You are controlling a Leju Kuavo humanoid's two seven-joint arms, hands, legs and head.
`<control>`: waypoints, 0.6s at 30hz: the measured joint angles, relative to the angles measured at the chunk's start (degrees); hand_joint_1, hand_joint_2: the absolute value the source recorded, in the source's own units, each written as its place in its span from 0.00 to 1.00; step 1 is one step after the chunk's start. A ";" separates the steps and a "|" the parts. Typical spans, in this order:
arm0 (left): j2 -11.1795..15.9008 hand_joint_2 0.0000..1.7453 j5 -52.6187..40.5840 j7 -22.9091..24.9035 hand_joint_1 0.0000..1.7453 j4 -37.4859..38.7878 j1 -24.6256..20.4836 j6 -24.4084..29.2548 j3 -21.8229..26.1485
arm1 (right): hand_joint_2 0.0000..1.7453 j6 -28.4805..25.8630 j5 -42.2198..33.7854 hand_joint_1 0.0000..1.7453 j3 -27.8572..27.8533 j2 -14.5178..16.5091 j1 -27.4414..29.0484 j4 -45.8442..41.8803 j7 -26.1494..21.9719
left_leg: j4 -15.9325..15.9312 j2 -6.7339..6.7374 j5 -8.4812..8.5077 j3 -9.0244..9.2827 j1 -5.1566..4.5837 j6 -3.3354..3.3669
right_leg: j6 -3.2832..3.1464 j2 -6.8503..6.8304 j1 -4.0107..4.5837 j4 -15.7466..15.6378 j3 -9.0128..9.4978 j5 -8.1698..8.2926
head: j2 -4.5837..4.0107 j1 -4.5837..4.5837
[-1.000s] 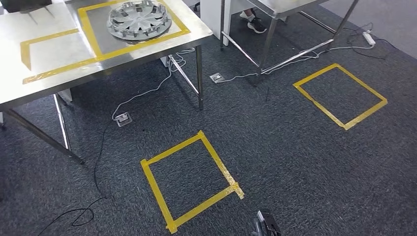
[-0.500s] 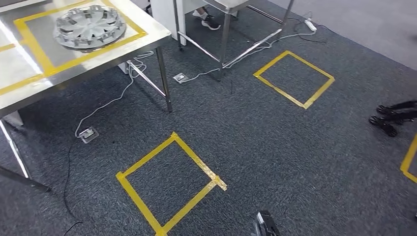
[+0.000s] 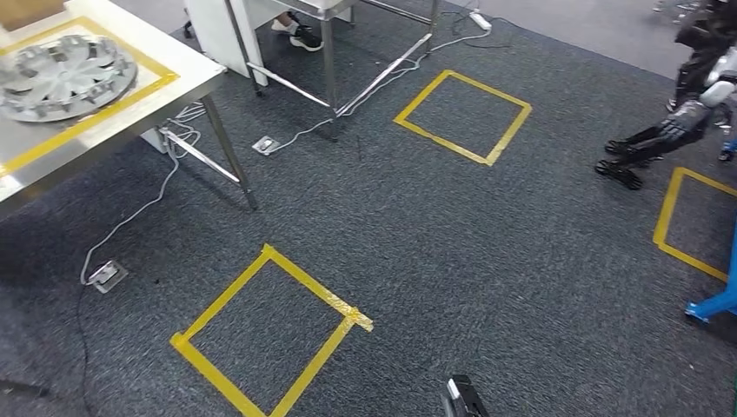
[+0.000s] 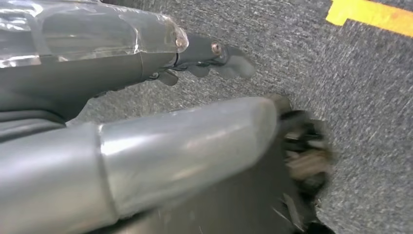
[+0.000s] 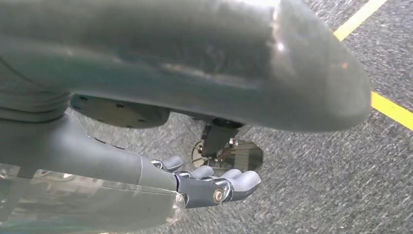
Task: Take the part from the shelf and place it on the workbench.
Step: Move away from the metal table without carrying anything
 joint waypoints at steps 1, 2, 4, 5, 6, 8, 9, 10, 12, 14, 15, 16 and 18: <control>0.20 0.00 0.00 -0.12 0.00 0.01 0.10 0.08 0.00 | 0.00 0.08 0.02 0.00 0.03 0.23 0.06 0.03 0.11 | 2.10 0.04 -0.25 -1.26 -0.02 -0.03 | -0.08 0.78 0.10 0.16 -0.01 -0.08 | 0.00 -0.22; 0.36 0.00 0.00 -0.29 0.00 0.01 0.17 0.14 0.00 | 0.00 0.15 0.08 0.00 0.11 0.44 0.14 0.07 0.20 | 1.96 0.08 0.79 -1.48 -0.01 -0.04 | -0.06 1.59 0.13 0.41 -0.02 -0.19 | 0.00 -0.31; 0.62 0.00 0.00 -0.62 0.00 0.01 0.16 0.34 0.00 | 0.00 0.32 0.31 0.00 0.38 0.79 0.23 0.14 0.26 | -4.15 -1.22 5.15 0.87 0.14 0.01 | 0.20 3.18 0.02 1.24 -0.07 -0.67 | 0.00 -0.50; 0.74 0.00 0.00 -0.74 0.00 0.01 0.14 0.47 0.00 | 0.00 0.39 0.43 0.00 0.56 0.94 0.20 0.17 0.27 | -7.62 -2.92 6.67 2.40 0.30 0.02 | 0.47 3.92 -0.03 1.75 -0.29 -0.99 | 0.00 -0.68; 0.85 0.00 0.00 -0.82 0.00 0.01 0.13 0.60 0.00 | 0.00 0.47 0.53 0.00 0.73 1.05 0.11 0.20 0.29 | -10.12 -4.31 7.49 3.51 0.44 0.06 | 0.79 4.63 -0.08 2.27 -0.56 -1.27 | 0.00 -0.84; 1.07 0.00 -0.01 -0.87 0.00 0.01 0.17 0.84 0.00 | 0.00 0.68 0.72 0.00 1.02 1.21 -0.03 0.25 0.39 | -11.48 -5.37 7.27 4.12 0.39 0.26 | 1.51 6.01 -0.33 2.78 -1.25 -1.39 | 0.00 -0.97; 1.13 0.00 -0.04 -0.87 0.00 0.02 0.17 1.03 0.00 | 0.00 0.79 1.00 0.00 1.19 1.27 -0.03 0.26 0.55 | -11.59 -4.55 7.36 4.14 0.33 0.53 | 1.85 6.81 -0.48 2.81 -1.51 -1.28 | 0.00 -0.92; 1.24 0.00 -0.09 -0.82 0.00 0.02 0.14 1.25 0.00 | 0.00 0.87 1.36 0.00 1.39 1.34 0.03 0.27 0.78 | -11.82 -3.75 7.46 4.26 0.33 0.82 | 2.13 6.88 -0.57 2.84 -1.72 -1.25 | 0.00 -0.84; 1.61 0.00 -0.20 -0.57 0.00 0.01 0.09 1.67 0.00 | 0.00 0.93 2.16 0.00 1.94 1.55 0.00 0.29 1.29 | -12.37 -1.77 7.63 4.67 0.43 1.36 | 2.67 4.54 -0.44 5.07 -2.94 -2.67 | 0.00 -0.19; 2.24 0.00 -0.22 0.09 0.00 0.01 0.18 1.82 0.00 | 0.00 0.98 2.65 0.00 2.54 1.81 -0.31 0.29 1.51 | -12.59 0.47 7.49 4.91 0.23 1.67 | 3.22 1.10 -0.47 11.78 -6.35 -6.10 | 0.00 0.67; 2.62 0.00 -0.21 0.58 0.00 0.01 0.23 1.83 0.00 | 0.00 1.02 2.79 0.00 2.79 1.91 -0.43 0.30 1.52 | -12.59 1.60 7.37 4.96 0.11 1.75 | 3.46 0.30 -0.62 15.52 -8.37 -7.53 | 0.00 0.89; 3.01 0.00 -0.17 1.10 0.00 0.01 0.23 1.83 0.00 | 0.00 1.04 2.89 0.00 3.04 1.99 -0.47 0.30 1.52 | -12.58 2.65 7.21 5.02 0.04 1.75 | 3.61 -0.11 -0.79 18.01 -9.75 -8.05 | 0.00 0.97; 3.66 0.00 -0.14 1.83 0.00 0.01 0.10 1.78 0.00 | 0.00 0.98 2.90 0.00 3.58 2.07 -0.37 0.32 1.46 | -12.58 4.24 6.87 5.35 0.00 1.55 | 3.63 -0.62 -1.01 16.68 -9.25 -5.83 | 0.00 1.10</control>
